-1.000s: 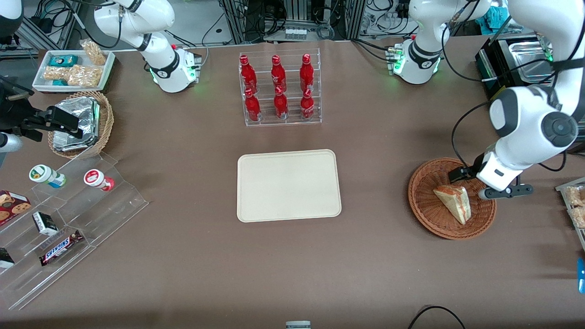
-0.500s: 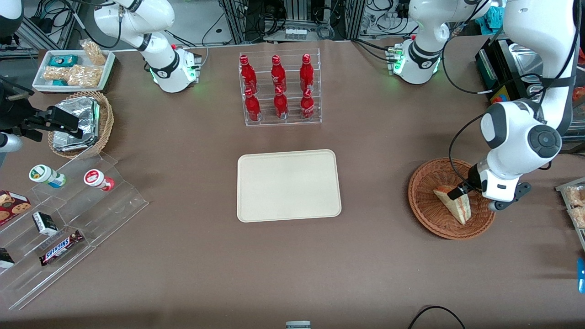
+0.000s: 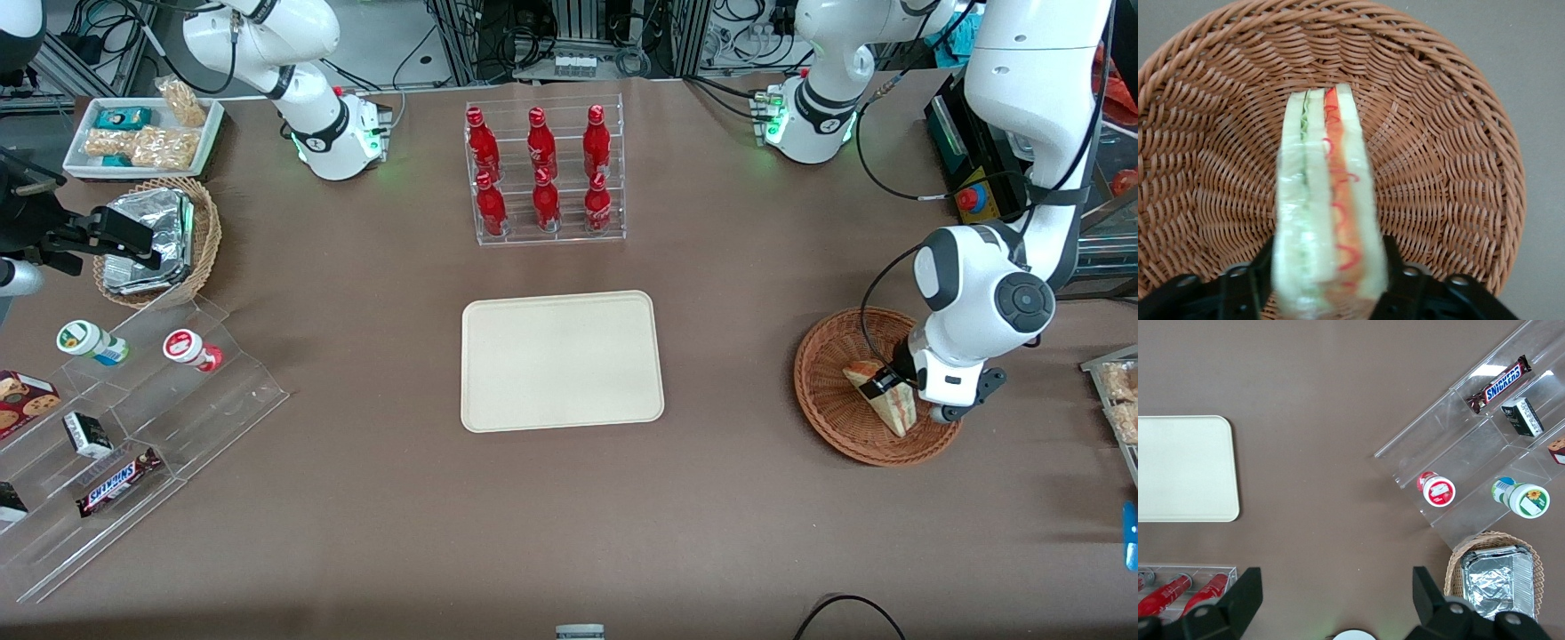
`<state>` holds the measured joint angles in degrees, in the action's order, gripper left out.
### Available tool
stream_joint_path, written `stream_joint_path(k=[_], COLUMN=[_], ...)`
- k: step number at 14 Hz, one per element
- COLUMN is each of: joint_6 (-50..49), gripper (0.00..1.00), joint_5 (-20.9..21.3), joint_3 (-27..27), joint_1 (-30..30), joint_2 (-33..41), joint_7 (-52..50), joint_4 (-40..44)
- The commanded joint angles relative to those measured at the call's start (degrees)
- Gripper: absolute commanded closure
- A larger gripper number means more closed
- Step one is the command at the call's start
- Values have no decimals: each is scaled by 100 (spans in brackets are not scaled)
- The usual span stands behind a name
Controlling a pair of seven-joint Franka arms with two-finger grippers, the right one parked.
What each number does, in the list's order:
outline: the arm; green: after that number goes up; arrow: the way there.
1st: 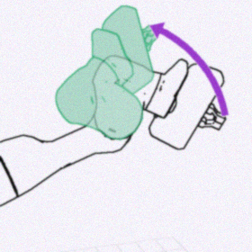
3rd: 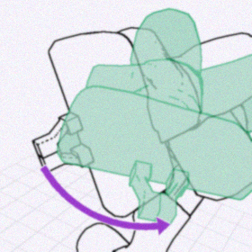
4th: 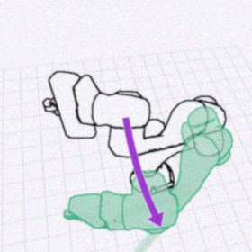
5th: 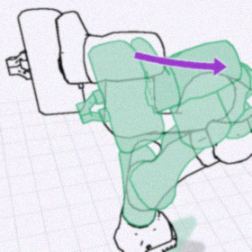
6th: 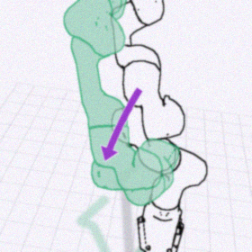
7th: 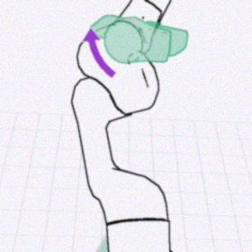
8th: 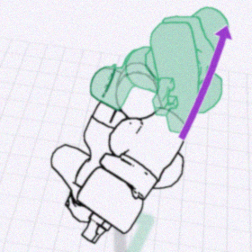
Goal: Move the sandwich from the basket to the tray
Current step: 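Lower the open left gripper over the wrapped sandwich and close on it, then lift the sandwich out of the basket and carry it over the cream tray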
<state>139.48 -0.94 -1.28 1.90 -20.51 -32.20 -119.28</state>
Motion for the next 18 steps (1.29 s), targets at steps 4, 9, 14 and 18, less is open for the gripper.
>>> stream_joint_path(k=[4,9,14,18], joint_6=[-1305,-2443,-1681,-747], gripper=[92,93,92,92], joint_5=[199,481,-222,-213], joint_3=[-47,-74,-65,-65], joint_1=[-329,-1629,-3097,-3994], joint_2=[573,303,-426,-1067], joint_7=[-41,152,-574,-1595], joint_4=[395,1372,1856,2214])
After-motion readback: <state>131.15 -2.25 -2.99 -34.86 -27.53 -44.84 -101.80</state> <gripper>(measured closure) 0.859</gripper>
